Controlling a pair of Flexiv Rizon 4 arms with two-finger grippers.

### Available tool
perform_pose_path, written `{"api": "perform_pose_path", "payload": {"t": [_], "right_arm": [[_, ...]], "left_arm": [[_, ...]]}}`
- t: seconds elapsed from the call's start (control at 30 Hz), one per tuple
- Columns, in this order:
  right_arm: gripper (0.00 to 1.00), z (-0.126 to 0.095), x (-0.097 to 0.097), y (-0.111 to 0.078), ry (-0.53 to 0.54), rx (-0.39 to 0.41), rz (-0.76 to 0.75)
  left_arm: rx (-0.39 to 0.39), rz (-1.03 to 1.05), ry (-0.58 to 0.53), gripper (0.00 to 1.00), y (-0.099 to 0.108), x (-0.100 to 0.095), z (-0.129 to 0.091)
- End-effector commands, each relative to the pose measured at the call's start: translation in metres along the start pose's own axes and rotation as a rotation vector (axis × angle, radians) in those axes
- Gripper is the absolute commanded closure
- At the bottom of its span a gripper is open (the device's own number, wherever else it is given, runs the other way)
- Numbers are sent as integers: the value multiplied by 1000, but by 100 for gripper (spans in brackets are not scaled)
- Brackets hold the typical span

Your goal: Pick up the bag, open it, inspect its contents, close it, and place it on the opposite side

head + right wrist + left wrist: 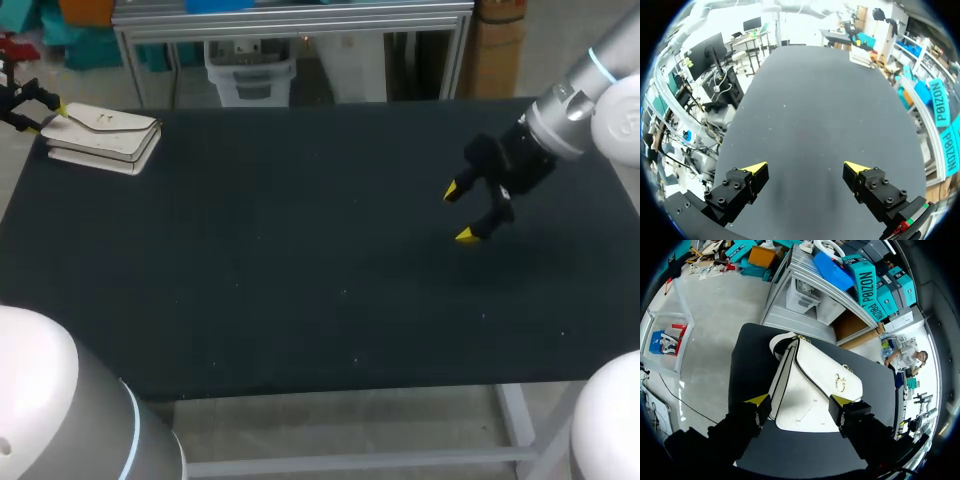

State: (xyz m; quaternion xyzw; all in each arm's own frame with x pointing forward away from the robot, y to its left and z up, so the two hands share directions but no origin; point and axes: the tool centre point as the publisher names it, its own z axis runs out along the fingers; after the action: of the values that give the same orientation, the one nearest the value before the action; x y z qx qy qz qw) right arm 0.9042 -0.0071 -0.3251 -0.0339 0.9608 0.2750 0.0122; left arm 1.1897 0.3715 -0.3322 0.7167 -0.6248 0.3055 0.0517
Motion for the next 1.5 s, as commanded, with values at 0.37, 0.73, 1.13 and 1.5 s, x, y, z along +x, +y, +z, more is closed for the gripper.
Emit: {"api": "perform_pose_path", "payload": {"t": [0.37,0.73,1.13,1.5], "right_arm": [[0,0,0,0,0,-1,-1],[0,0,0,0,0,-1,-1],[0,0,0,0,0,-1,-1],[0,0,0,0,0,-1,-1]], "left_arm": [[-688,-10,18,100,4,1,8],[-761,0,32,100,37,3,-7],[-846,40,104,0,64,9,-23],[-920,3,77,0,43,2,-15]]}}
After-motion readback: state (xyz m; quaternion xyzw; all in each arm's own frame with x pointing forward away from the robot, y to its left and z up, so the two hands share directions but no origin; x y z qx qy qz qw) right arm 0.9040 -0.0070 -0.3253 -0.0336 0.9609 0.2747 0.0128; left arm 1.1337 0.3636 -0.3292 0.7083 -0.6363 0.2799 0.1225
